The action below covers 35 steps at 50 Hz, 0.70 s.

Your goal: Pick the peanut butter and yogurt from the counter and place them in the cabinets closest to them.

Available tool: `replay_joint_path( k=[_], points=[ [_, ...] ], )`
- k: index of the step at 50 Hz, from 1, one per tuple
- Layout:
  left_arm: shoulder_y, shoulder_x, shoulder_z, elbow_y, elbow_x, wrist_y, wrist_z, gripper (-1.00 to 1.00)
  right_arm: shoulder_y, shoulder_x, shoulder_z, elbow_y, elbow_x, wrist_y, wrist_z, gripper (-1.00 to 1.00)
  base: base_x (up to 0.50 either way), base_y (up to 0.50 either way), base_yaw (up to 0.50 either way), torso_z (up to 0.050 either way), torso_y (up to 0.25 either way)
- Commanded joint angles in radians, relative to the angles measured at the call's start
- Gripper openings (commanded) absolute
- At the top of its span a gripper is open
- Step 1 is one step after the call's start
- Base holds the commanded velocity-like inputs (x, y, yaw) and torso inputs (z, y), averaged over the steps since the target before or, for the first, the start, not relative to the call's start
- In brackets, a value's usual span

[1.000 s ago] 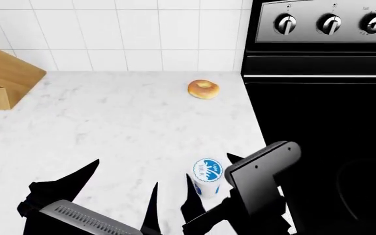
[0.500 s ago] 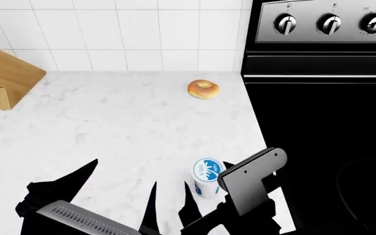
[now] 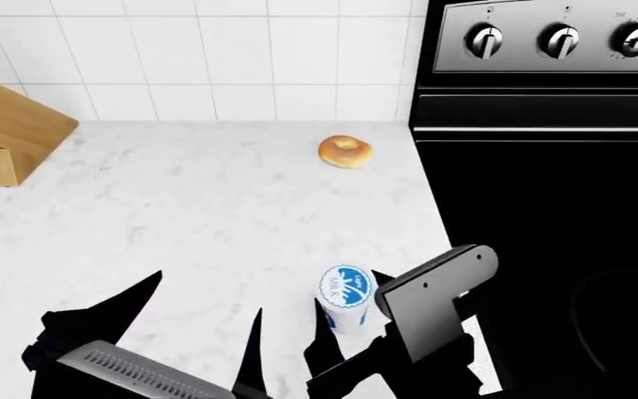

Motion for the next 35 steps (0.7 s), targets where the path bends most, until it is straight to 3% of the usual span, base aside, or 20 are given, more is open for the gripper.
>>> replay_joint_path(
  k=[1,12,14,17,18,22,28,35],
  points=[
    [0.007,-0.005,-0.001,0.0,0.005,0.0,0.0,1.0,0.146,0.074,0.058,-0.142,-0.029,0.023,0.048,-1.0,0.0,0.0,0.0,0.0,0.0],
    [0.014,-0.01,0.014,0.0,0.033,0.007,0.0,1.0,0.435,0.154,0.177,-0.356,-0.008,0.038,0.199,-1.0,0.0,0.0,0.0,0.0,0.0],
    [0.015,-0.012,0.021,0.0,0.041,0.01,0.0,1.0,0.524,0.143,0.128,-0.364,-0.018,-0.038,0.224,-1.0,0.0,0.0,0.0,0.0,0.0],
    [0.025,-0.015,0.022,0.0,0.051,0.01,0.0,1.0,0.702,0.079,-0.061,-0.364,-0.095,-0.225,0.301,-1.0,0.0,0.0,0.0,0.0,0.0],
    [0.028,-0.015,0.023,0.0,0.055,0.01,0.0,1.0,0.715,0.077,-0.052,-0.364,-0.103,-0.234,0.318,-1.0,0.0,0.0,0.0,0.0,0.0],
    [0.027,-0.014,0.03,0.0,0.064,0.014,0.0,1.0,0.716,0.134,0.145,-0.364,0.001,-0.155,0.289,-1.0,0.0,0.0,0.0,0.0,0.0],
    [0.027,-0.009,0.036,0.0,0.069,0.016,0.0,1.0,0.714,0.21,0.554,-0.364,0.281,0.022,0.225,-1.0,0.0,0.0,0.0,0.0,0.0],
    [0.059,0.014,-0.007,0.0,0.05,-0.006,0.0,1.0,0.711,0.214,0.92,-0.33,0.498,0.206,0.228,-1.0,0.0,0.0,0.0,0.0,0.0]
  ],
)
